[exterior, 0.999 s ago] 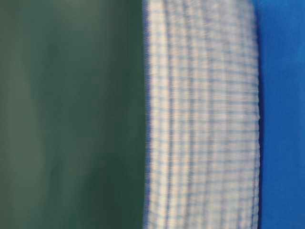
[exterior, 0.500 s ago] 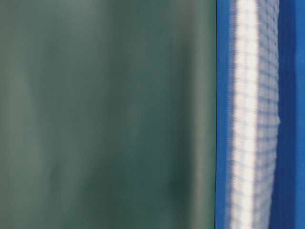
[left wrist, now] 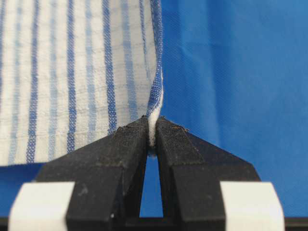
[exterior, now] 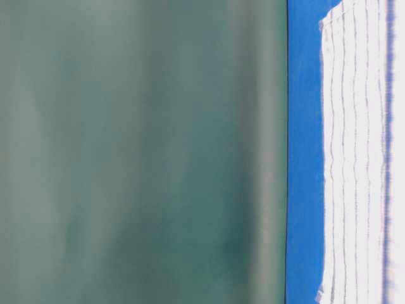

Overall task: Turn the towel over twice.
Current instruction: 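Swing the corners over and lay the towel flat, flipped, then open both grippers and pull them back from the towel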

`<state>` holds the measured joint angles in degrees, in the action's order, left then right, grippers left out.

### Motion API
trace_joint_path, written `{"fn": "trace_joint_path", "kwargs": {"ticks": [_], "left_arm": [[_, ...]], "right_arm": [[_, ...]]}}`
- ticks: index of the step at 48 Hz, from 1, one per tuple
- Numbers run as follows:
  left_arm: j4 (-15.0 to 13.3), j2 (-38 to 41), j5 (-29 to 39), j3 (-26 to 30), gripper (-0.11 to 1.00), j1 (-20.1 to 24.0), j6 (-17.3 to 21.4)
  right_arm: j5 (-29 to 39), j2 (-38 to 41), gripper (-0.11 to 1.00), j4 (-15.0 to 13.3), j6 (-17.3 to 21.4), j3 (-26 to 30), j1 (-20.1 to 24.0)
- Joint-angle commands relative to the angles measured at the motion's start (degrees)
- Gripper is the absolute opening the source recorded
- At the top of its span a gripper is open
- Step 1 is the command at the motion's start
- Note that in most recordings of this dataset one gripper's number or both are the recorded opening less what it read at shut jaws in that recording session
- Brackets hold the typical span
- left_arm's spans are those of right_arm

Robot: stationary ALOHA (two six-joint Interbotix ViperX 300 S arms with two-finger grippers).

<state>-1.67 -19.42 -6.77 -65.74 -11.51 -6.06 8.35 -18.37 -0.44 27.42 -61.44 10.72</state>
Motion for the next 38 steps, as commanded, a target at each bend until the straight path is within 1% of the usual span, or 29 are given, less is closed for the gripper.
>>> {"fn": "trace_joint_path", "kwargs": {"ticks": [1, 11, 21, 23, 26, 27, 28, 34, 36, 38], "left_arm": [[-0.1, 1.2, -0.4, 1.5, 0.03, -0.8, -0.1], [-0.1, 2.2, 0.7, 2.5, 0.04, -0.8, 0.2], [-0.1, 2.3, 1.1, 2.5, 0.05, -0.8, 0.0], [0.0, 2.3, 1.1, 2.5, 0.08, -0.8, 0.0], [0.0, 2.3, 1.1, 2.6, 0.22, -0.8, 0.0], [0.0, 2.3, 1.1, 2.6, 0.28, -0.8, 0.0], [0.0, 2.3, 1.1, 2.6, 0.34, -0.8, 0.0], [0.0, 2.1, 2.0, 2.6, 0.71, -0.8, 0.0], [0.0, 1.9, 2.5, 2.7, 0.78, -0.8, 0.1], [0.0, 1.7, 2.9, 2.7, 0.79, -0.8, 0.2]], "right_arm": [[-1.1, 0.9, 0.03, 0.1, 0.1, 1.1, 0.7], [-0.4, 3.5, 0.03, 0.1, 0.2, 2.9, 0.7], [2.5, 5.5, 0.03, 0.1, 0.2, 4.7, 0.7], [2.7, 5.7, 0.04, 0.1, 0.2, 4.8, 0.7], [2.8, 5.7, 0.04, 0.1, 0.2, 4.9, 0.7], [2.8, 5.7, 0.07, 0.1, 0.2, 4.9, 0.7], [2.8, 5.7, 0.11, 0.1, 0.2, 4.9, 0.7], [2.8, 5.7, 0.48, 0.0, 0.2, 5.2, 0.7], [2.8, 5.7, 0.58, -0.1, 0.1, 5.3, 0.7], [2.9, 5.7, 0.66, -0.1, 0.1, 5.3, 0.7]]}}
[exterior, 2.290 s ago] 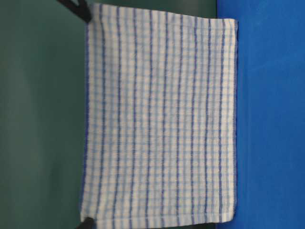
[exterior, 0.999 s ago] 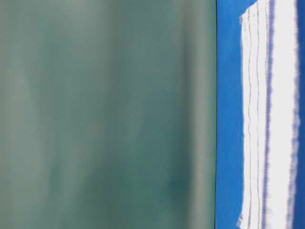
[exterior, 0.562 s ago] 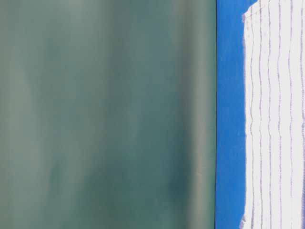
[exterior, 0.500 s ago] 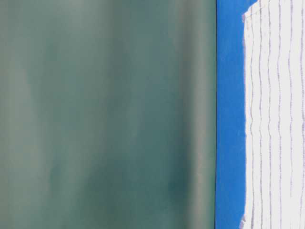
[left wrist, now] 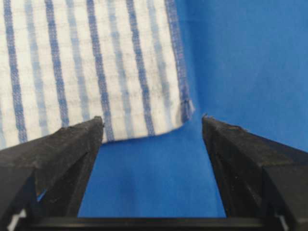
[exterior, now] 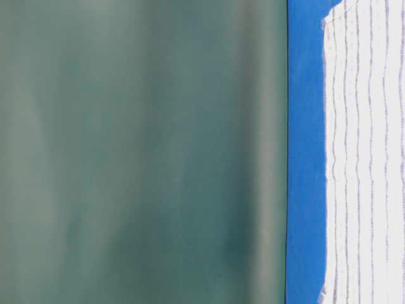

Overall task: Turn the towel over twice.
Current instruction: 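Open both grippers and pull them back from the towel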

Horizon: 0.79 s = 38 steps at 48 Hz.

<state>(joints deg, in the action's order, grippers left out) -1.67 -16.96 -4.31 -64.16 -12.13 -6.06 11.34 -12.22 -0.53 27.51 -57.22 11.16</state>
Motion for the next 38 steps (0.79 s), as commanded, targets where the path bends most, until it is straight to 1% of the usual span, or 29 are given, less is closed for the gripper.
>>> {"fn": "trace_joint_path", "kwargs": {"ticks": [1, 8, 12, 20, 23, 29, 35, 38], "left_arm": [[0.0, -0.9, 0.7, 1.1, 0.78, -0.2, 0.2], [-0.1, -2.8, 1.7, 1.7, 0.73, 0.0, 0.2], [0.0, -4.7, 1.8, 2.3, 0.73, 0.4, 0.4], [0.0, -9.9, 1.7, 2.7, 0.72, 3.2, 1.1], [0.1, -11.9, 1.5, 2.5, 0.72, 4.5, 1.1], [0.2, -16.1, 1.3, 2.1, 0.72, 6.5, 1.3], [0.3, -20.9, -0.6, 0.7, 0.72, 8.7, 1.3], [0.3, -23.2, -1.7, 0.0, 0.72, 9.8, 1.4]], "right_arm": [[-0.1, -0.5, 0.68, 0.0, 0.0, 1.1, 0.3], [0.7, -1.8, 0.64, -0.6, -0.5, 1.6, 0.3], [0.5, -3.7, 0.64, -2.4, -0.8, 2.1, -0.3], [0.5, -9.3, 0.64, -7.8, -0.8, 2.8, -2.4], [0.4, -12.4, 0.64, -10.5, -0.8, 2.8, -3.8], [0.1, -18.0, 0.64, -14.9, -0.8, 2.4, -6.0], [-1.4, -23.8, 0.64, -19.2, -0.8, 1.7, -8.5], [-2.5, -26.3, 0.64, -20.7, -0.8, 1.2, -9.8]]}}
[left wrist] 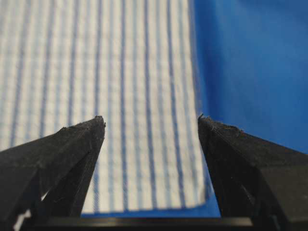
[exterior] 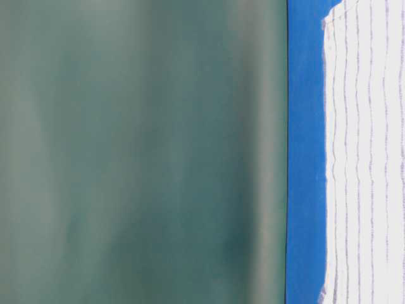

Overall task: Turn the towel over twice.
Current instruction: 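Open both grippers and pull them back from the towel, then move both grippers to the far towel corners again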

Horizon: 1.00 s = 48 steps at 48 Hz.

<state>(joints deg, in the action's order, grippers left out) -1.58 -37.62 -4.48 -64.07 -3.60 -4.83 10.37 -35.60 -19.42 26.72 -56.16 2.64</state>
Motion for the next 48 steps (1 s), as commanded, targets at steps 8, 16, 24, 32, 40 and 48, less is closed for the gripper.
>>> {"fn": "trace_joint_path", "kwargs": {"ticks": [8, 16, 24, 32, 40, 48], "left_arm": [[0.3, -9.2, -2.2, -1.6, 0.72, 3.5, 0.3], [0.3, -12.6, -2.1, -3.0, 0.72, 4.6, 2.5], [0.3, -12.5, -2.1, -3.0, 0.72, 4.9, 3.8], [0.3, -10.3, -2.5, -3.3, 0.72, 9.4, 4.4], [0.3, -6.7, -4.0, -3.3, 0.72, 15.4, 5.6], [0.3, -1.5, -7.7, -3.9, 0.72, 19.2, 5.8]], "right_arm": [[-4.3, -7.6, 0.64, -3.5, 0.0, -0.4, -4.7], [-4.6, -7.6, 0.64, -3.9, -0.1, -0.5, -6.2], [-4.6, -6.4, 0.64, -3.9, 0.0, -0.5, -6.6], [-4.2, -3.7, 0.64, -3.9, 0.0, -0.6, -12.0], [-4.1, 1.1, 0.64, -4.1, -0.1, -0.7, -19.0], [-4.6, 6.9, 0.64, -4.7, -0.1, -1.2, -24.1]]}}
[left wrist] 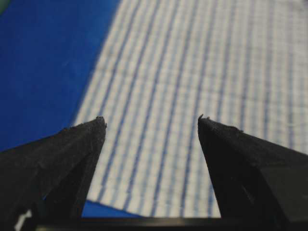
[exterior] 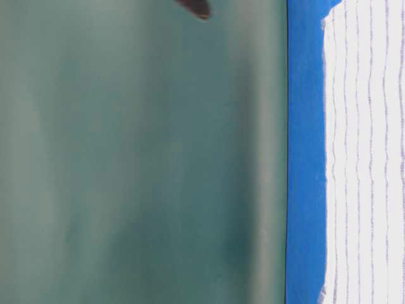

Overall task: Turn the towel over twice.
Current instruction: 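Move both grippers to the far towel corners again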

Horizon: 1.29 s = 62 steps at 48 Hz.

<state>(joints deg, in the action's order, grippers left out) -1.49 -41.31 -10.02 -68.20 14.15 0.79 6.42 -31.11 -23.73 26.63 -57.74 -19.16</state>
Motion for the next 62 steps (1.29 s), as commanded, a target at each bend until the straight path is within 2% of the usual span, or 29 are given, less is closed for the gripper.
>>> {"fn": "trace_joint_path", "kwargs": {"ticks": [1, 8, 19, 29, 37, 49, 57, 60, 62], "left_arm": [[0.2, 2.9, -2.6, 0.2, 0.72, 1.9, 0.2], [0.2, 8.9, -6.9, -0.4, 0.72, 4.4, 0.3], [0.2, 18.9, -12.1, 0.5, 0.76, 7.0, 3.9], [0.2, 27.2, -15.2, 2.0, 0.77, 10.4, 4.0], [0.2, 33.7, -18.8, 3.3, 0.77, 11.7, 4.0], [0.1, 40.9, -20.8, 4.7, 0.77, 12.5, 4.0], [0.0, 42.3, -20.2, 5.1, 0.68, 13.1, 4.0], [0.0, 42.3, -19.4, 5.0, 0.58, 13.5, 4.1], [0.0, 42.3, -18.8, 5.1, 0.46, 13.9, 4.1]], "right_arm": [[-0.7, 3.1, 0.64, -0.4, 0.0, 0.4, -2.8], [-2.8, 8.8, 0.64, -0.6, 0.0, 0.4, -5.7], [-9.4, 18.6, 0.64, -1.0, -0.2, 0.6, -10.4], [-13.5, 25.0, 0.64, -2.2, -0.3, 1.3, -13.4], [-14.0, 28.5, 0.64, -3.5, -0.3, 2.0, -14.1], [-14.0, 31.7, 0.64, -3.6, -0.3, 2.9, -14.4], [-13.7, 31.7, 0.60, -3.6, -0.3, 2.6, -14.4], [-13.7, 31.7, 0.54, -3.8, -0.4, 2.5, -14.5], [-13.7, 31.7, 0.44, -3.9, -0.4, 2.5, -14.4]]}}
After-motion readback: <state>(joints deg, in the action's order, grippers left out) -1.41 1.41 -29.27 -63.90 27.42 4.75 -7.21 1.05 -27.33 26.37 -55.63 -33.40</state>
